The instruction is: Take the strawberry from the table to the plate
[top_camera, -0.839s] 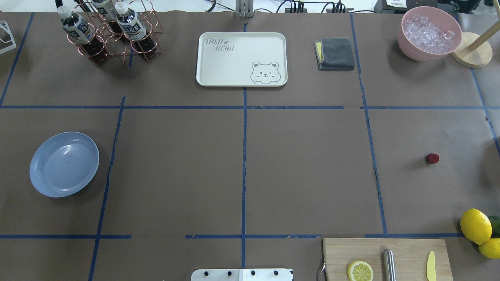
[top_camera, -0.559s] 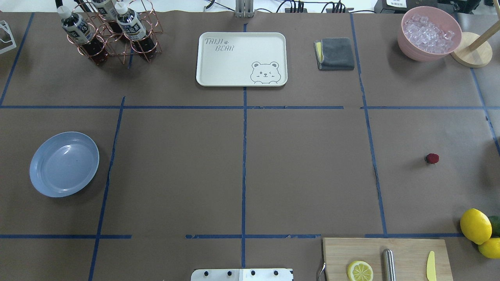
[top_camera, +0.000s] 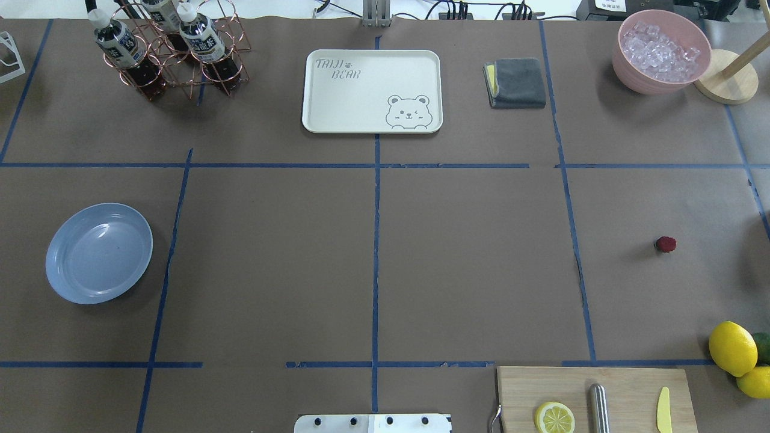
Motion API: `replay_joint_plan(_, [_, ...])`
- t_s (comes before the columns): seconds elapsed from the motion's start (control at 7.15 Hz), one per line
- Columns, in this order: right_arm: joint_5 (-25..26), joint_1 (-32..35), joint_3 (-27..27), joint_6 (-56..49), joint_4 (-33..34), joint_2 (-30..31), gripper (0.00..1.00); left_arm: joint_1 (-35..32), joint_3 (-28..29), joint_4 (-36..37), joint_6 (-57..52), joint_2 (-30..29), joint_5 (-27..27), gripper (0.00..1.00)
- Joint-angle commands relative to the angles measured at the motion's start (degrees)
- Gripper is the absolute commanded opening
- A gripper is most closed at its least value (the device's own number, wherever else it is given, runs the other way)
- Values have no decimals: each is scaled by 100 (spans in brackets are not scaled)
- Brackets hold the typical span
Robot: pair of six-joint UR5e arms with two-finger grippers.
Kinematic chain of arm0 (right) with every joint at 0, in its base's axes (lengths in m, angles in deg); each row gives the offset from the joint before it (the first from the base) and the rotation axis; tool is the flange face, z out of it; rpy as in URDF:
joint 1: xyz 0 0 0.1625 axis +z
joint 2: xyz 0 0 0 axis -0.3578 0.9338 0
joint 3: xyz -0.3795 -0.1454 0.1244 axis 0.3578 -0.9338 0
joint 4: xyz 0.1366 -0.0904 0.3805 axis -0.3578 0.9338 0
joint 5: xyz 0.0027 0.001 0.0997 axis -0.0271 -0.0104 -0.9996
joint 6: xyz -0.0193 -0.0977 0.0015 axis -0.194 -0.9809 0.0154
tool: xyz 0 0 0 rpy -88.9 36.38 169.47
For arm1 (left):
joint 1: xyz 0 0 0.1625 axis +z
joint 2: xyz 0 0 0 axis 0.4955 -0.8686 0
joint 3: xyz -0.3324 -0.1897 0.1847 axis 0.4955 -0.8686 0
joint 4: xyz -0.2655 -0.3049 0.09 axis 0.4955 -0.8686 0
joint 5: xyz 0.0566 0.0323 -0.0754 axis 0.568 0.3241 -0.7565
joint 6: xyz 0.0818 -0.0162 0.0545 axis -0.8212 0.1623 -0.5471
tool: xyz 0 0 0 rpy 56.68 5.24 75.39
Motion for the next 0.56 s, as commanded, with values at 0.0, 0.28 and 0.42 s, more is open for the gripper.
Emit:
replay_joint_plan(0.0, [9,0,-20,11,1,0,100,12,-47,-30,22,-15,-19,100])
replay_joint_plan(0.28, [1,-8,-29,37,1,0,100,29,-188,-39,-22,2,-36,100])
replay_joint_plan(0.42, [-25,-8,-20,29,1,0,100,38,-188,-39,-22,2,-140,100])
